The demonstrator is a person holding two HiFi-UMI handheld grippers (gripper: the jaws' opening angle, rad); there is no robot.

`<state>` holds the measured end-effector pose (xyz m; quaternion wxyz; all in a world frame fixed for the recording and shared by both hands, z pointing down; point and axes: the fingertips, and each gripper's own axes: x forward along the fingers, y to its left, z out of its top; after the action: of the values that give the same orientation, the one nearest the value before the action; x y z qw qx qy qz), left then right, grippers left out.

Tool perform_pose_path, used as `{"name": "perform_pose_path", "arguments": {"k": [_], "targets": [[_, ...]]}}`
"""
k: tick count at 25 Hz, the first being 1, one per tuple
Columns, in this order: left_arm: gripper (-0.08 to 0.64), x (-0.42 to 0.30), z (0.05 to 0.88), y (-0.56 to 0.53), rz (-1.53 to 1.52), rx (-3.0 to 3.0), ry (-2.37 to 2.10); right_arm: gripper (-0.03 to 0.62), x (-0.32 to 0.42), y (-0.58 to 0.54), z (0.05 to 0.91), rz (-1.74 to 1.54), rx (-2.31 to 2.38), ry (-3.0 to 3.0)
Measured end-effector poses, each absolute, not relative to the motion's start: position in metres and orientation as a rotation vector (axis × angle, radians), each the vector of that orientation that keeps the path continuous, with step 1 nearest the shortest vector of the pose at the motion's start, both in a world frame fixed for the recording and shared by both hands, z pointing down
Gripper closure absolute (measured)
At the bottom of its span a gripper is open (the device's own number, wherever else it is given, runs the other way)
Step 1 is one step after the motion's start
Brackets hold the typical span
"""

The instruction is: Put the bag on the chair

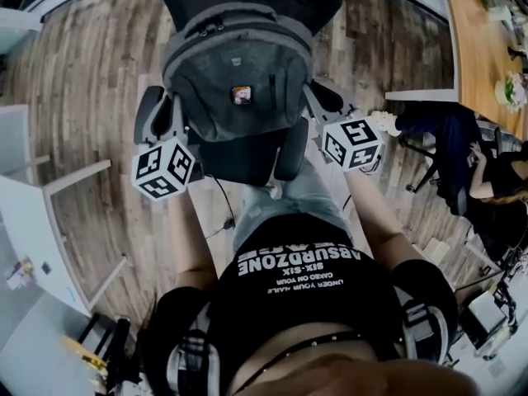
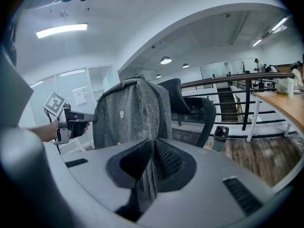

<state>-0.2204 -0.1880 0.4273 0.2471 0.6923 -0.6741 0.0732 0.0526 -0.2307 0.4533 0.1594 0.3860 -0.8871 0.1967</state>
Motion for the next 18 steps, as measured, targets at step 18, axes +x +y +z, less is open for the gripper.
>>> {"name": "perform_pose_path", "arguments": {"k": [18], "targets": [[0.495, -0.23, 0.497, -0.225, 0.251, 1.811, -1.797, 0.548, 0.044, -0.262, 0.52, 0.653, 1.072, -2.44]]}}
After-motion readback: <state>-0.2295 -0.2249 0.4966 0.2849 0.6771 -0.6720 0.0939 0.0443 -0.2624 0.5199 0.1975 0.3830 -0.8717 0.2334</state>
